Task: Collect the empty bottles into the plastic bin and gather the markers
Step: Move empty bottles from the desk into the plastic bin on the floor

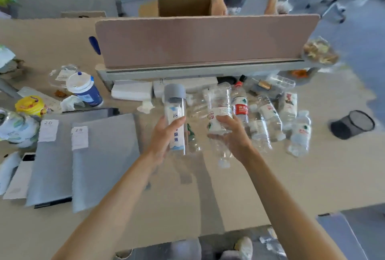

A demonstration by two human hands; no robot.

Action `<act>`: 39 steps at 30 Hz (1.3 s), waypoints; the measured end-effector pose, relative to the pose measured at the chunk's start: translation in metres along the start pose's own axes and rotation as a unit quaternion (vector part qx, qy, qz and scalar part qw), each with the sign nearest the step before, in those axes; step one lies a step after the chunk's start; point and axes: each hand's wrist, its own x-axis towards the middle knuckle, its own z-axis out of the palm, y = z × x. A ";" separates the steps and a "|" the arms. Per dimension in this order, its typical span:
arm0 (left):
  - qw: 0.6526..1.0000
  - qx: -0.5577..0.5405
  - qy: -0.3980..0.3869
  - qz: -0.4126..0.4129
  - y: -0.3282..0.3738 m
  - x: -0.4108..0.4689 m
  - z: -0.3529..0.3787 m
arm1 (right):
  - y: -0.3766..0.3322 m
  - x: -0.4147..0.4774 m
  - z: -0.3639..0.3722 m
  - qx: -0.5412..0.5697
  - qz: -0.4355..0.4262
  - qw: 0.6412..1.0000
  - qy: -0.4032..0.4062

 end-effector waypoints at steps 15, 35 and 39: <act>0.934 0.202 -0.294 -0.029 -0.110 -0.085 0.368 | -0.050 -0.231 -0.312 0.075 -0.142 0.948 0.274; 0.757 0.353 -0.521 -0.175 -0.273 -0.122 0.615 | 0.087 -0.385 -0.549 0.409 0.029 0.693 0.593; 0.748 0.389 -0.509 -0.177 -0.302 -0.111 0.649 | 0.102 -0.381 -0.599 0.390 0.056 0.663 0.636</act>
